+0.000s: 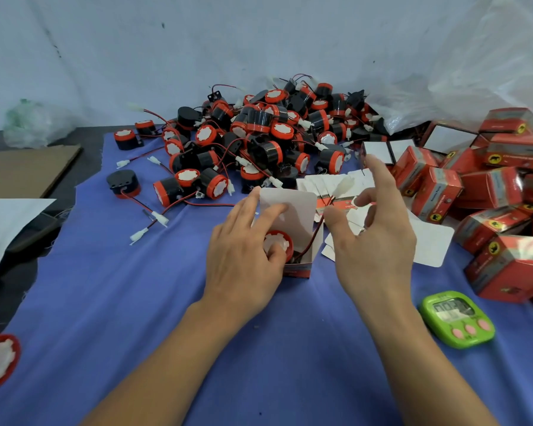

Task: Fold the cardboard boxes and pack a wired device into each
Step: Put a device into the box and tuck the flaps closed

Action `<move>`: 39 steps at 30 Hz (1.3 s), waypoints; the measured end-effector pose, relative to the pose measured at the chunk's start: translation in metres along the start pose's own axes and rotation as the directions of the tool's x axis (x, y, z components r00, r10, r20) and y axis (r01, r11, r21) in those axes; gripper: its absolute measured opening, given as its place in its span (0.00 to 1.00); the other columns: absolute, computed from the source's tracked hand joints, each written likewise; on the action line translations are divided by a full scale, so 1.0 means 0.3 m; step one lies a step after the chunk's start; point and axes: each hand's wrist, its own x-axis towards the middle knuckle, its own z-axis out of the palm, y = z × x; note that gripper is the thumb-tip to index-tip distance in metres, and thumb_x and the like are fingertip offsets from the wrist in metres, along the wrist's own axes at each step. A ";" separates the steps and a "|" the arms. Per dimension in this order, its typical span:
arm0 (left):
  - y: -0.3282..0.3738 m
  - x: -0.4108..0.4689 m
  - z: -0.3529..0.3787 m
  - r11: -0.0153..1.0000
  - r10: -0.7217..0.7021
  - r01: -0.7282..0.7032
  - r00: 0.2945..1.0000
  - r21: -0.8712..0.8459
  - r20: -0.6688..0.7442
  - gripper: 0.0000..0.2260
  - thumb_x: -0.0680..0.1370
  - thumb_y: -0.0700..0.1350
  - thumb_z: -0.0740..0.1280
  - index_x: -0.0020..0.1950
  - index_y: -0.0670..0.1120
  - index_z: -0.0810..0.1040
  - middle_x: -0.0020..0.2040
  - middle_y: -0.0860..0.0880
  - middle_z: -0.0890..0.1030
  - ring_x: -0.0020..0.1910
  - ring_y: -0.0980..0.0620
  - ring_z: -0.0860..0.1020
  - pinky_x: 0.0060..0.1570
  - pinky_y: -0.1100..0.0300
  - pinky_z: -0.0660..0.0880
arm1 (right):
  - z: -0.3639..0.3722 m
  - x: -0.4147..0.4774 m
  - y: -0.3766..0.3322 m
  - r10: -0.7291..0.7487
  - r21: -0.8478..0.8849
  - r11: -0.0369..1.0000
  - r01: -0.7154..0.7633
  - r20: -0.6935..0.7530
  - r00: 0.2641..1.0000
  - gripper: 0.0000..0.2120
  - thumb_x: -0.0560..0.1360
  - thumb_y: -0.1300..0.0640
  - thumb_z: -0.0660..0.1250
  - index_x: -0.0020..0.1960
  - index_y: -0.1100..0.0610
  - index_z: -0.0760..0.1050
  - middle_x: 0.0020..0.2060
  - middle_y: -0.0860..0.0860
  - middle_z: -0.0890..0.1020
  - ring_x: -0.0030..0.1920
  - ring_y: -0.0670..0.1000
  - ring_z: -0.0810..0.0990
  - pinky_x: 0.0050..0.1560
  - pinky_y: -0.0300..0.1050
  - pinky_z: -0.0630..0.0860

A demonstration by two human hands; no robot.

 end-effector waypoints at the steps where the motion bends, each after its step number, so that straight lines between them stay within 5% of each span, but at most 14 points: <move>1: 0.000 0.000 0.000 1.000 0.006 -0.006 1.000 -0.007 -0.003 0.26 0.78 0.44 0.68 0.75 0.58 0.72 0.82 0.49 0.63 0.79 0.48 0.62 0.69 0.49 0.67 | 0.000 0.005 0.007 -0.005 0.018 1.000 0.005 0.022 1.000 0.29 0.76 0.48 0.70 0.75 0.38 0.67 0.47 0.40 0.75 0.44 0.42 0.71 0.47 0.36 0.68; 6: 0.002 -0.002 0.001 1.000 0.025 -0.025 1.000 -0.019 0.005 0.30 0.78 0.43 0.66 0.79 0.60 0.66 0.83 0.48 0.62 0.80 0.47 0.63 0.68 0.48 0.68 | 0.015 0.001 0.002 0.002 0.158 0.987 -0.021 0.121 0.993 0.08 0.80 0.56 0.70 0.55 0.43 0.80 0.42 0.43 0.82 0.39 0.47 0.76 0.40 0.32 0.70; 11: -0.001 0.001 0.001 1.000 0.020 -0.020 1.000 0.000 0.021 0.30 0.78 0.45 0.64 0.80 0.60 0.66 0.83 0.47 0.61 0.79 0.46 0.63 0.68 0.47 0.68 | 0.017 0.005 -0.016 0.070 0.253 0.959 -0.126 0.220 0.973 0.09 0.79 0.60 0.67 0.47 0.47 0.81 0.36 0.47 0.83 0.38 0.51 0.79 0.42 0.50 0.77; 13: -0.006 0.003 0.002 1.000 0.011 -0.011 1.000 0.012 0.029 0.30 0.79 0.46 0.64 0.80 0.61 0.65 0.83 0.48 0.61 0.80 0.47 0.62 0.69 0.48 0.67 | 0.021 0.002 -0.019 0.088 0.223 0.963 -0.150 0.265 0.960 0.09 0.78 0.59 0.67 0.45 0.46 0.81 0.36 0.47 0.84 0.39 0.49 0.79 0.42 0.48 0.77; 17: -0.011 0.002 0.003 1.000 0.021 -0.022 0.999 0.012 0.035 0.29 0.79 0.47 0.64 0.80 0.62 0.64 0.83 0.48 0.61 0.79 0.47 0.63 0.68 0.48 0.68 | 0.029 -0.007 -0.004 0.015 -0.053 0.999 0.001 0.298 0.954 0.10 0.78 0.56 0.69 0.44 0.44 0.84 0.53 0.40 0.84 0.57 0.44 0.73 0.55 0.30 0.64; 21: -0.008 0.003 0.003 1.000 0.011 -0.011 1.000 -0.004 0.012 0.28 0.78 0.49 0.60 0.80 0.61 0.66 0.82 0.48 0.63 0.77 0.48 0.66 0.66 0.49 0.69 | 0.037 -0.001 0.012 0.028 -0.236 0.969 0.070 0.387 0.921 0.11 0.79 0.59 0.68 0.43 0.48 0.87 0.75 0.50 0.73 0.76 0.54 0.63 0.73 0.47 0.57; 30: -0.022 -0.013 0.028 0.993 -0.006 -0.004 0.997 -0.116 -0.081 0.18 0.80 0.48 0.67 0.70 0.53 0.79 0.81 0.48 0.66 0.80 0.47 0.62 0.73 0.51 0.62 | 0.040 -0.013 -0.016 -0.086 -0.472 0.829 0.300 0.422 0.903 0.09 0.78 0.57 0.69 0.45 0.54 0.88 0.72 0.54 0.77 0.77 0.61 0.65 0.73 0.52 0.54; 36: -0.015 -0.013 0.032 0.996 0.000 -0.006 0.998 -0.090 -0.065 0.12 0.80 0.50 0.65 0.59 0.54 0.86 0.80 0.47 0.68 0.78 0.47 0.64 0.73 0.51 0.62 | 0.018 -0.026 -0.045 -0.177 -0.314 0.903 0.294 0.351 0.919 0.07 0.72 0.58 0.72 0.37 0.55 0.87 0.74 0.57 0.74 0.80 0.61 0.59 0.80 0.54 0.51; 39: -0.008 -0.014 0.032 0.991 -0.051 0.042 0.997 -0.123 -0.065 0.10 0.80 0.48 0.69 0.59 0.53 0.86 0.77 0.48 0.72 0.76 0.48 0.68 0.71 0.49 0.65 | -0.006 -0.014 -0.054 -0.163 -0.361 0.871 0.334 0.429 0.888 0.08 0.72 0.58 0.70 0.37 0.54 0.86 0.77 0.57 0.70 0.82 0.61 0.54 0.81 0.54 0.46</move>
